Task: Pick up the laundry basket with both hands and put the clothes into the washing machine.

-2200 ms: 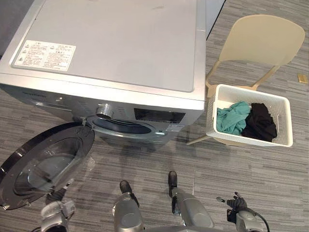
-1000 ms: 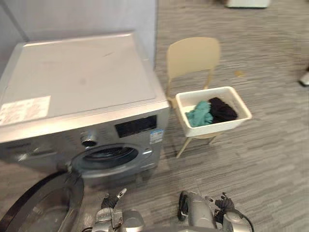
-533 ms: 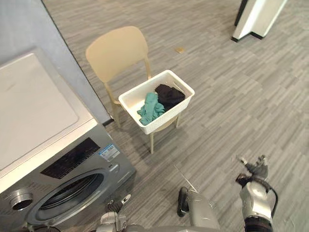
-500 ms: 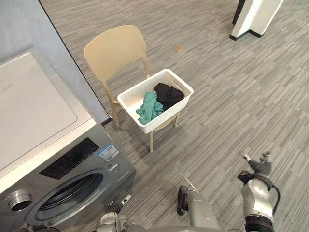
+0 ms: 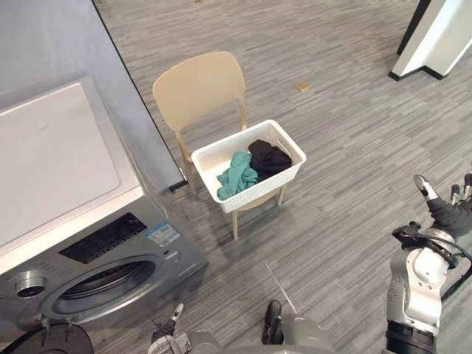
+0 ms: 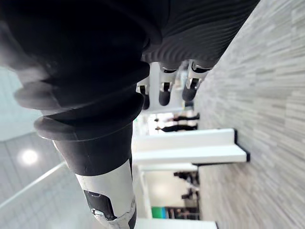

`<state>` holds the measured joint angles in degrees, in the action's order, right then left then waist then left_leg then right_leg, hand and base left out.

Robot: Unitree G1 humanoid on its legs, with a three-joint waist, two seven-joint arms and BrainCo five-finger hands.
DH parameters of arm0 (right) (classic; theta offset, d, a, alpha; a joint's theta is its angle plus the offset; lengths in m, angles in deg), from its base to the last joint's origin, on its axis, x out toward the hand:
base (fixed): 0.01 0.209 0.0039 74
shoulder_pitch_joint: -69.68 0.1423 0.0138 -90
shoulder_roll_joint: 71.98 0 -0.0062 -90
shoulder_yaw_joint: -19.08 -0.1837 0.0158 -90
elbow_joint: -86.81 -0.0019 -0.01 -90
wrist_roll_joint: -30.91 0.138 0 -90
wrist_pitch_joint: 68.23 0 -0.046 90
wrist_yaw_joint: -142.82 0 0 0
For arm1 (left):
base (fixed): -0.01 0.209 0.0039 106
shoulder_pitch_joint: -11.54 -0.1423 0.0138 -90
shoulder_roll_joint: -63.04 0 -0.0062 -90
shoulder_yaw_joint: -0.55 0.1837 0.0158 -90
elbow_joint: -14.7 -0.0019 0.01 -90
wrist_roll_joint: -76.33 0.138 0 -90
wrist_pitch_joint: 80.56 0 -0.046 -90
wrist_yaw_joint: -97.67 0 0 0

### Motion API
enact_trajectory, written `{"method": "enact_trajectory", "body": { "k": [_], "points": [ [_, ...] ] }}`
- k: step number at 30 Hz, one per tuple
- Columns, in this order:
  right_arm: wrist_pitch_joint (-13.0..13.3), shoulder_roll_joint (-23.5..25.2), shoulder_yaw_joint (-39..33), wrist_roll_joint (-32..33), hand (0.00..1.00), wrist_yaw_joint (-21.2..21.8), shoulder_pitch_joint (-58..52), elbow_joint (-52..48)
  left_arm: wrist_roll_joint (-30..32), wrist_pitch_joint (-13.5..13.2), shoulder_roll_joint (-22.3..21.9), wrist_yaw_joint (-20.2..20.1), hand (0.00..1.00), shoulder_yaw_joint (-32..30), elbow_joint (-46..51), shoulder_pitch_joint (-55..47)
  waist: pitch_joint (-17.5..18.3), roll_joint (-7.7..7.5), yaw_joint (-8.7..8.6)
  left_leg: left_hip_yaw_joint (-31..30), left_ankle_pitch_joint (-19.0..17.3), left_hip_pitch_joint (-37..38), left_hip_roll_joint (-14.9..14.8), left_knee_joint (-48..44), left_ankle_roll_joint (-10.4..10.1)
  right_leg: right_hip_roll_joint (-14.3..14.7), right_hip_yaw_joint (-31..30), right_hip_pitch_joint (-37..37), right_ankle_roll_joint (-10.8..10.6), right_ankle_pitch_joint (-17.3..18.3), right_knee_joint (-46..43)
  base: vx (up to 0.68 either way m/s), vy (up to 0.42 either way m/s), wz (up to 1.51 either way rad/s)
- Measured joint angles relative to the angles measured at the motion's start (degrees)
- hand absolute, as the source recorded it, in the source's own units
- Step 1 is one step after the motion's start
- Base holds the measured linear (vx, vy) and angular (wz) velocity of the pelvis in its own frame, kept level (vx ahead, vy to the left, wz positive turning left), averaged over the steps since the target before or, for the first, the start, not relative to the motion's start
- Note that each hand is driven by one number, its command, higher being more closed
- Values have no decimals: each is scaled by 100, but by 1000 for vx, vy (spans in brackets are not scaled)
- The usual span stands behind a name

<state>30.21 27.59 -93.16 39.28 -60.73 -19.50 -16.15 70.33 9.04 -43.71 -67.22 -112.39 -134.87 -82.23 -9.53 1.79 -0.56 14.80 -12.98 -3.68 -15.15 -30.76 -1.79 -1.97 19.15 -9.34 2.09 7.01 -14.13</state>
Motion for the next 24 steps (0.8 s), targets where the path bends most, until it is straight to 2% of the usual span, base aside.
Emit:
{"method": "enact_trajectory", "body": {
  "k": [2,5,7,8,11,13,15,16,18,19,20,21,22,23,24],
  "points": [
    [13,-191,281,-2,0,236,48,57,55,-17,71,-12,0,-1,-6,-99,14,32,177,-309,-266,-191,678,322,-11,5,-70,96,63,-68,22,71,72,-20],
    [13,-204,498,-11,0,483,140,77,67,-2,142,-24,0,-29,-122,-299,46,63,213,-437,-287,167,848,1032,6,17,-198,67,-30,-68,-112,110,107,-17],
    [4,-184,506,-19,0,656,127,67,65,17,159,-117,0,-36,-181,-353,-14,-67,216,-476,-330,212,996,1090,78,-204,-206,-140,-154,124,-598,61,154,25],
    [2,-138,528,-30,0,831,63,63,184,51,225,-204,0,-16,-186,-380,-54,-132,162,-613,-330,303,1077,1092,78,-372,-233,-243,-217,202,-1123,33,122,53],
    [7,-122,670,-152,0,1171,-85,-41,528,142,278,-348,0,99,-179,-336,-54,-217,121,-811,-328,568,1107,1330,79,-451,-626,-366,-228,208,-1715,22,84,48],
    [9,-134,765,-201,0,1376,-69,-44,616,151,358,-378,0,99,-172,-272,-45,-261,137,-903,-324,562,1102,1428,84,-563,-743,-473,-173,432,-1898,30,-26,38],
    [3,-169,751,-198,0,1462,5,-44,609,152,378,-388,0,99,-172,-260,-40,-288,149,-1035,-326,563,1012,1413,80,-737,-1017,-505,-258,546,-1852,34,-120,27],
    [1,-258,749,-197,0,1500,57,-44,607,148,378,-387,0,99,-172,-268,-50,-267,151,-1100,-327,576,894,1414,68,-775,-1381,-524,-295,524,-1719,44,-212,24],
    [-2,-440,749,-197,0,1522,184,-44,608,142,396,-387,0,100,-173,-318,-30,-304,155,-1191,-385,576,730,1407,-177,-812,-2257,-547,-587,335,-1302,67,-302,16],
    [-5,-469,749,-198,0,1551,218,-45,609,141,412,-387,0,101,-170,-354,5,-370,156,-1221,-400,566,710,1392,-269,-814,-2601,-555,-715,224,-1147,102,-368,17],
    [-6,-503,749,-198,0,1616,225,-47,608,140,454,-387,0,97,-170,-422,89,-510,143,-1300,-456,557,700,1372,-449,-878,-3083,-479,-847,-103,-980,109,-343,26],
    [-18,-559,750,-198,0,1630,232,-46,608,138,481,-388,0,91,-174,-419,141,-601,147,-1379,-496,579,615,1362,-619,-861,-3220,-388,-1338,188,-968,155,-563,26],
    [-37,-686,787,-198,0,1644,310,-43,605,117,454,-390,0,80,-163,-405,130,-474,172,-1491,-450,596,388,1442,-826,-699,-3038,-358,-1358,485,-966,107,-475,32],
    [-37,-854,914,-195,0,1646,409,-33,595,112,325,-388,0,51,-167,-411,104,-215,119,-1636,-337,596,107,1606,-1010,-458,-2820,-383,-1250,537,-1083,76,-455,27],
    [-41,-933,954,-194,0,1650,410,-28,582,110,256,-386,0,-5,-167,-412,100,-172,121,-1679,-275,603,-11,1707,-1100,-356,-2742,-430,-1164,591,-1176,28,-307,38]
  ]
}}
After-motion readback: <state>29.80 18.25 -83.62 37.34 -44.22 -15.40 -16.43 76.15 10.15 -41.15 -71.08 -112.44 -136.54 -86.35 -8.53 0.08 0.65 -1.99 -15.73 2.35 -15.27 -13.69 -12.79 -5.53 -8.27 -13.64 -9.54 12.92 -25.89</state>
